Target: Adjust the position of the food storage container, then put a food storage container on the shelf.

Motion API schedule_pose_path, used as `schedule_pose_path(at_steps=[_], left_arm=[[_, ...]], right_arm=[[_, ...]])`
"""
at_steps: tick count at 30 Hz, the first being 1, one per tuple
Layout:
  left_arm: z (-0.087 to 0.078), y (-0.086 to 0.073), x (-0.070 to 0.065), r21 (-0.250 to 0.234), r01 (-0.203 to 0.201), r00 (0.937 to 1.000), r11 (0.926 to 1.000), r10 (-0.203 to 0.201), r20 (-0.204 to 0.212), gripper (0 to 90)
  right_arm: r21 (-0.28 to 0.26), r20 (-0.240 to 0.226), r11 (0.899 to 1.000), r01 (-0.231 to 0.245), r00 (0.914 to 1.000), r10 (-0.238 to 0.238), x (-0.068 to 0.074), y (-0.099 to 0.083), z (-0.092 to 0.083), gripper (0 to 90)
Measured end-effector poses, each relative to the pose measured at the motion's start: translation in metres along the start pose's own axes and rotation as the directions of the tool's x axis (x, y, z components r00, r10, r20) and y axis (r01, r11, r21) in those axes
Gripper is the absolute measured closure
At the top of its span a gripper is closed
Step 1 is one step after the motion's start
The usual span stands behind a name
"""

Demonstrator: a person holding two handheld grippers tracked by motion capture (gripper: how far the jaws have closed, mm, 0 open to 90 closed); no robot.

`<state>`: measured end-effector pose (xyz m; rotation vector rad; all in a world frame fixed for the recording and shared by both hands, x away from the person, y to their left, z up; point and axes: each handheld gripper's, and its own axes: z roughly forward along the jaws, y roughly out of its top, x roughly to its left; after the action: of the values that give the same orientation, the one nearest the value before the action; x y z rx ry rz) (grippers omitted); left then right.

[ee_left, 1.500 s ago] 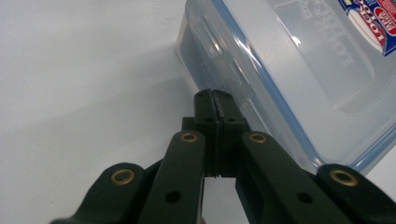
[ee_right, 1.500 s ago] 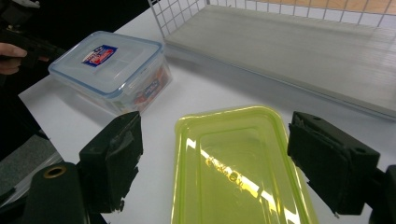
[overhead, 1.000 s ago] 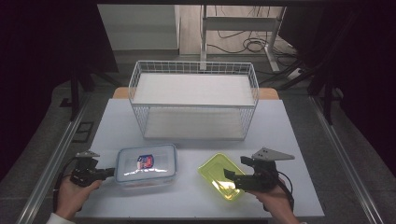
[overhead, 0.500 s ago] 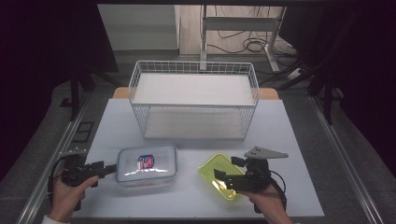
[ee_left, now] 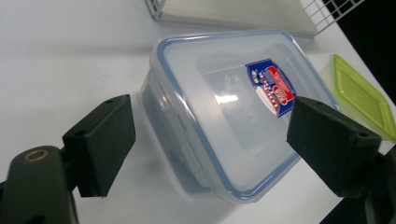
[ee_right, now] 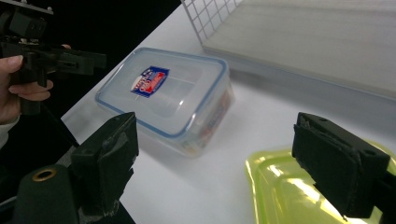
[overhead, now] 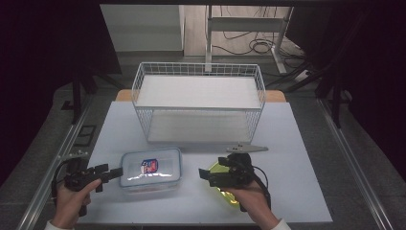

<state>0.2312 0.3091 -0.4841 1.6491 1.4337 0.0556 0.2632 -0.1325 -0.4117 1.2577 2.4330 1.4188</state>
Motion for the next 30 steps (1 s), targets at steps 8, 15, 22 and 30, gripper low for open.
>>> schedule_pose_path(at_steps=[8, 15, 22, 30], left_arm=[[0.000, 0.002, -0.002, -0.011, -0.006, 0.9999, 0.9999, 0.006, 0.014, 14.6], [-0.001, 0.000, -0.003, -0.007, -0.007, 0.9998, 1.0000, 0.007, 0.018, 13.3], [-0.002, 0.000, -0.002, -0.002, 0.008, 0.9992, 1.0000, -0.008, 0.039, 11.2], [0.007, 0.006, 0.005, 0.035, 0.060, 0.9955, 0.9976, -0.063, 0.072, 8.2]], right_arm=[[0.030, -0.030, 0.999, 0.013, 0.9995, -0.012, 0.006, 0.011, 0.026, 17.8], [0.063, -0.063, 0.998, -0.014, 0.9979, 0.018, 0.006, 0.014, 0.045, 18.9], [0.108, -0.111, 0.993, -0.037, 0.9926, 0.049, 0.004, 0.015, 0.062, 19.8], [0.149, -0.149, 0.987, -0.053, 0.9859, 0.076, 0.006, 0.014, 0.078, 20.4]])
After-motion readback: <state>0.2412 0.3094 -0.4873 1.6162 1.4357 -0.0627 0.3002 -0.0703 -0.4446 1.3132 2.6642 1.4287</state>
